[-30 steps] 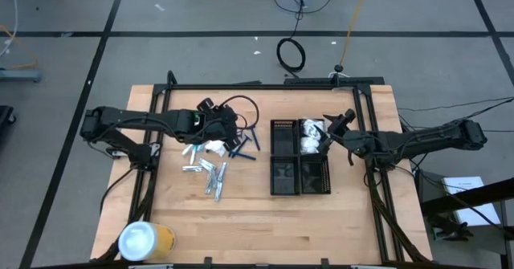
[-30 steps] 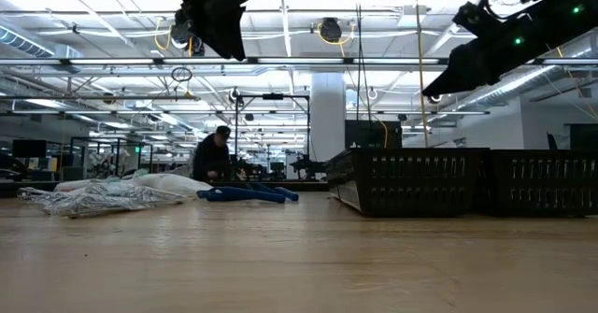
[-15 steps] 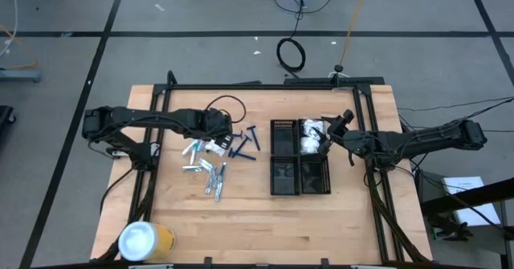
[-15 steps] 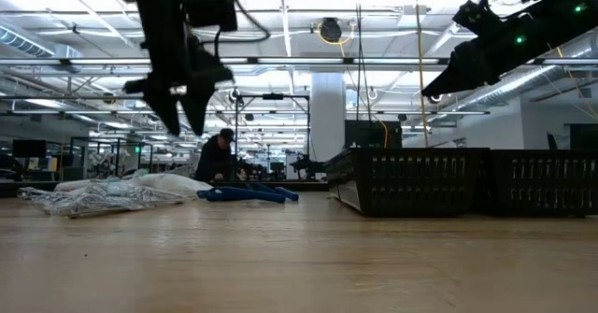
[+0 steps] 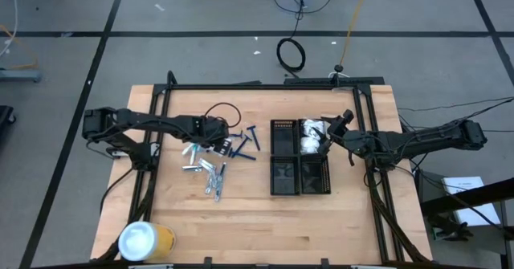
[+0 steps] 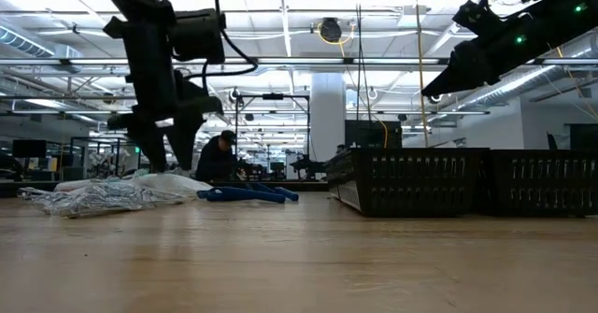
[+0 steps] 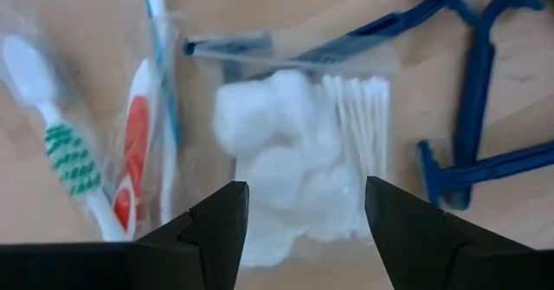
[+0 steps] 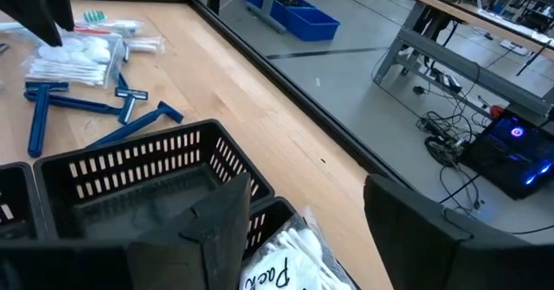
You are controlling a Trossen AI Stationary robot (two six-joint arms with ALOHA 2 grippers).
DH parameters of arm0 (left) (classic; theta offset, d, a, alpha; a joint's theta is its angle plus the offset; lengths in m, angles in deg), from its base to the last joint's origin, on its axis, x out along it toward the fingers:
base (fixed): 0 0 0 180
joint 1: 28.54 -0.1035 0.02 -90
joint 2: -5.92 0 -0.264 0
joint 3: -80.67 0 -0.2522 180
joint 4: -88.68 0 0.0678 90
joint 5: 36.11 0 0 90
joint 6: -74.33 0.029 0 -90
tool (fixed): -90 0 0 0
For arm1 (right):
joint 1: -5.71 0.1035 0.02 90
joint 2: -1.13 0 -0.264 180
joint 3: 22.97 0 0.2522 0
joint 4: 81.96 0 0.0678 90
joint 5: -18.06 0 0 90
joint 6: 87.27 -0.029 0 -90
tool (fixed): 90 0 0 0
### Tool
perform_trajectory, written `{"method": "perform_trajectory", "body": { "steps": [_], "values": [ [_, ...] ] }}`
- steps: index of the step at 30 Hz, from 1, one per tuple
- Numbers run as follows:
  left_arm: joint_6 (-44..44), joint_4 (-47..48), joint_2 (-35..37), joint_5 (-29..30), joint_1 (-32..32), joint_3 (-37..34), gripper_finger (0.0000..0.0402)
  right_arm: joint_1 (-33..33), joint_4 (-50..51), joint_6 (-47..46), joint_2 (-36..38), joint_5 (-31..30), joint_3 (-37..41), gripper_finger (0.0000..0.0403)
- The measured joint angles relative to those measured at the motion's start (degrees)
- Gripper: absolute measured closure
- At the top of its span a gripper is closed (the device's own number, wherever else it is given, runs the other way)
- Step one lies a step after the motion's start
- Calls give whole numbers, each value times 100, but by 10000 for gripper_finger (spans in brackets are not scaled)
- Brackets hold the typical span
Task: Pick & Place Travel size toiletries
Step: Put the cotton pack into the top right black basket
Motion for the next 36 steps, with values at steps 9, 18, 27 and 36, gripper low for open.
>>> {"method": "perform_trajectory", "body": {
  "steps": [9, 18, 27, 36],
  "values": [
    [-22, 15, 0, 0, 0, -99, 174, -2, 0, -1, 0, 223, 0, 190],
    [-31, 94, -2, 0, 0, -99, 277, -2, 0, 0, 0, 258, 0, 190],
    [170, 94, -2, 11, 0, -99, 393, -2, 0, 0, 0, 256, 0, 190],
    [854, -48, 57, 118, 133, 292, 401, -2, 0, 0, 0, 254, 0, 190]
  ]
}}
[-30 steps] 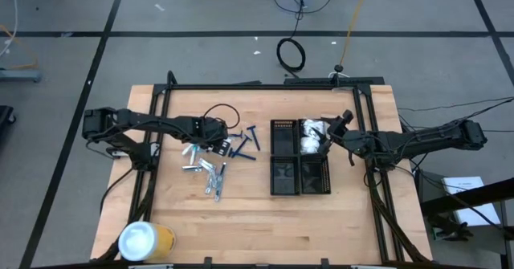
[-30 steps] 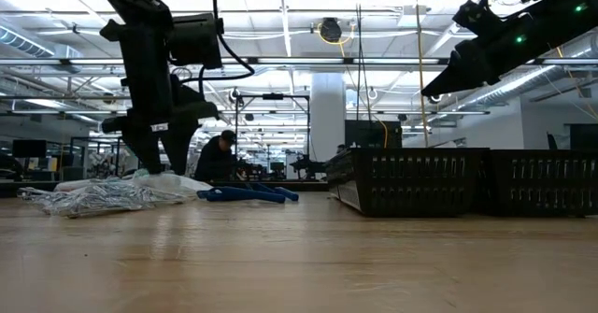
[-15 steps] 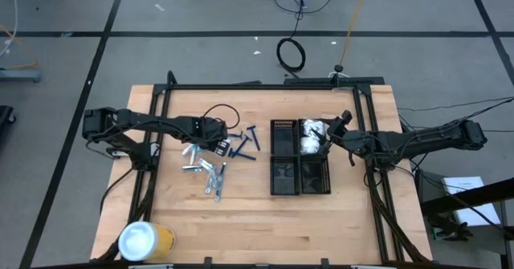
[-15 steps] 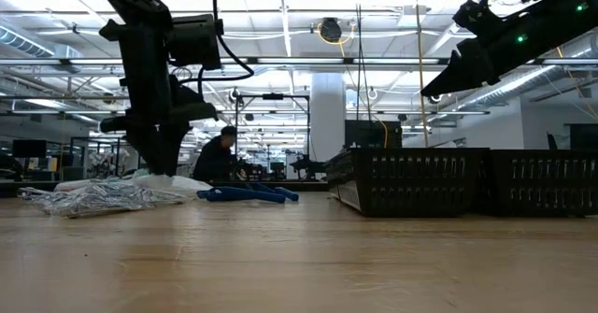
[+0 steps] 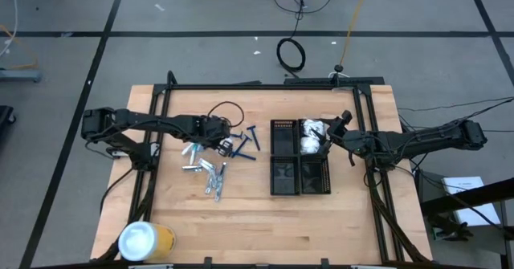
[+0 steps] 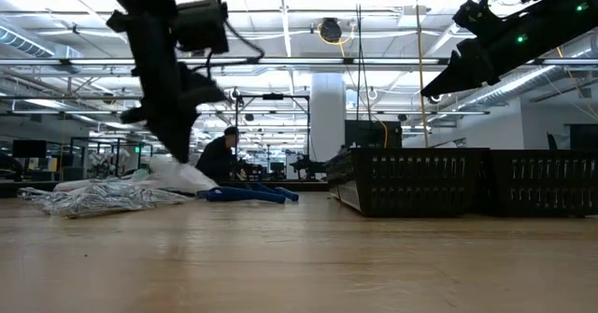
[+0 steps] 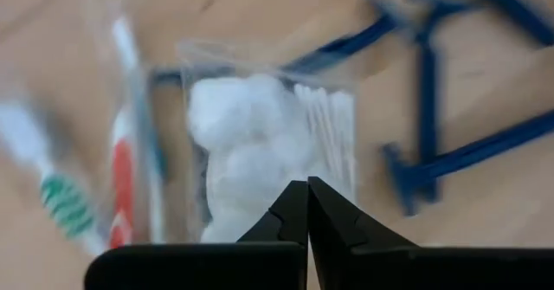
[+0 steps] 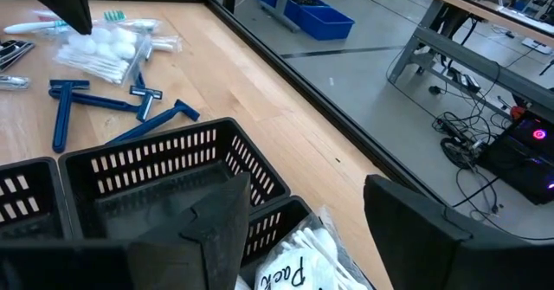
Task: Pick & Place Travel size toiletries
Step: Put the cotton pack into the top right black basket
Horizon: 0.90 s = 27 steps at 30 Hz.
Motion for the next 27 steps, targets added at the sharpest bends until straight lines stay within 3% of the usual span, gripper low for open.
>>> {"method": "perform_trajectory", "body": {
  "steps": [10, 15, 19, 27],
  "values": [
    [896, 122, 1, 214, 401, 1121, 401, 0, 2, 0, -2, 0, 0, 190],
    [817, 665, 0, 238, 369, 1111, 390, 0, 2, 0, -2, 1, 0, 190],
    [698, 714, -2, 230, 298, 755, 349, 2, 2, 0, -2, 0, 0, 190],
    [46, 353, -2, 207, -36, 53, 219, 1, 2, 1, -1, 9, 0, 190]
  ]
}}
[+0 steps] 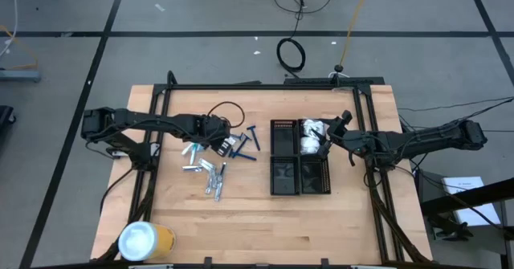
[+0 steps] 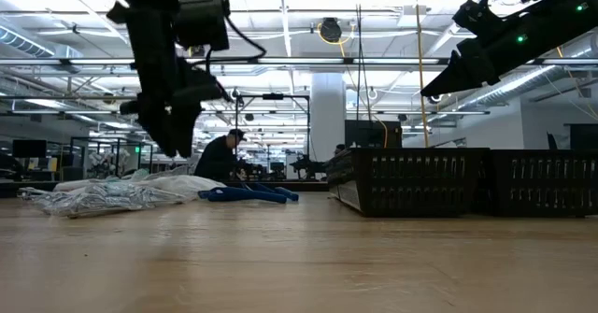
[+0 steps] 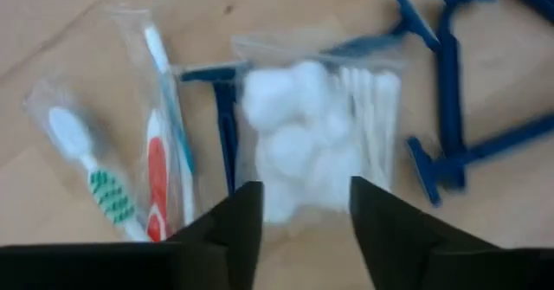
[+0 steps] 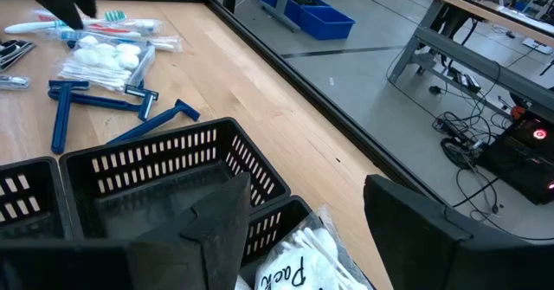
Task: Pick & Place Travel size toiletries
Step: Put the cotton pack into the top right black basket
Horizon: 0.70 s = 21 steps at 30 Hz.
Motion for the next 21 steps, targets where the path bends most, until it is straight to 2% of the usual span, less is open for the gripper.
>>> {"method": "perform_trajectory", "body": {
  "steps": [5, 10, 15, 21],
  "values": [
    [79, -761, 0, -423, -165, -443, 162, -1, 0, -44, -1, 4, 0, 190],
    [56, -860, 0, -421, -295, -626, 143, -1, -1, -83, 0, 7, 0, 190],
    [-66, -1045, -6, -292, -344, -696, 158, 1, 0, -32, 0, 7, 0, 190],
    [-1, -1073, -295, -307, -340, -704, 212, -1, -1, -32, 1, 7, 0, 190]
  ]
}}
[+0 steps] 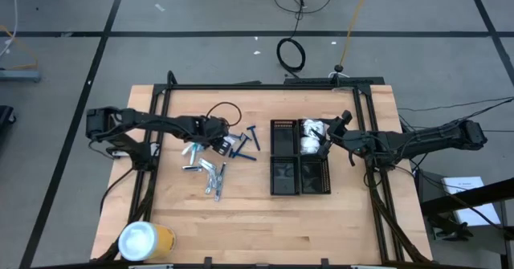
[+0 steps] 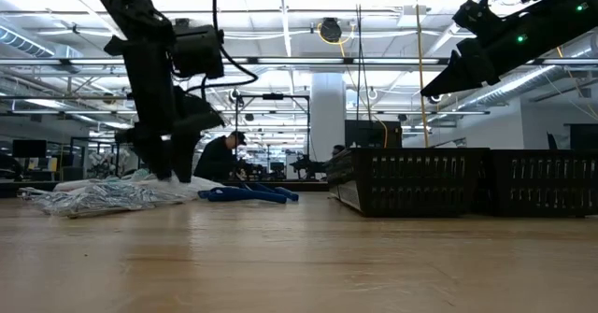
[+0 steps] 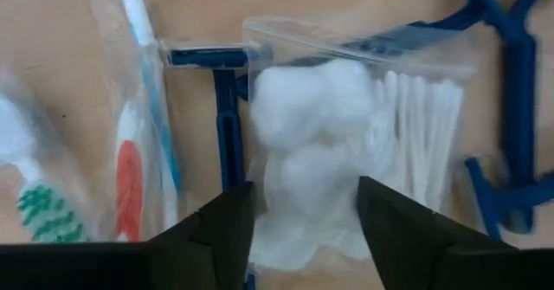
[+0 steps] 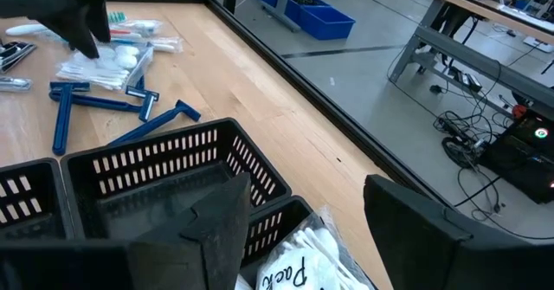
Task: Pick & Place Travel size toiletries
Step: Put the cotton pack into the top right black basket
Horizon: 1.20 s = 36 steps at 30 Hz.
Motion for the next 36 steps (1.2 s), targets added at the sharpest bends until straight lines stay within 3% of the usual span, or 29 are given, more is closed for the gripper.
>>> {"method": "perform_trajectory", "body": {
  "steps": [6, 14, 30, 36],
  "values": [
    [175, -240, -372, -235, -11, 24, 282, 0, -1, 7, 0, 0, 0, 190],
    [405, -174, -41, -417, -9, 224, 392, 1, 1, 7, -2, 0, 0, 190],
    [1896, -202, 251, 375, 411, 865, 396, -2, -635, -118, -61, 6, 0, 190],
    [2683, -944, 253, 928, 654, 1145, 397, -2, -1286, -109, -476, 746, 0, 190]
  ]
}}
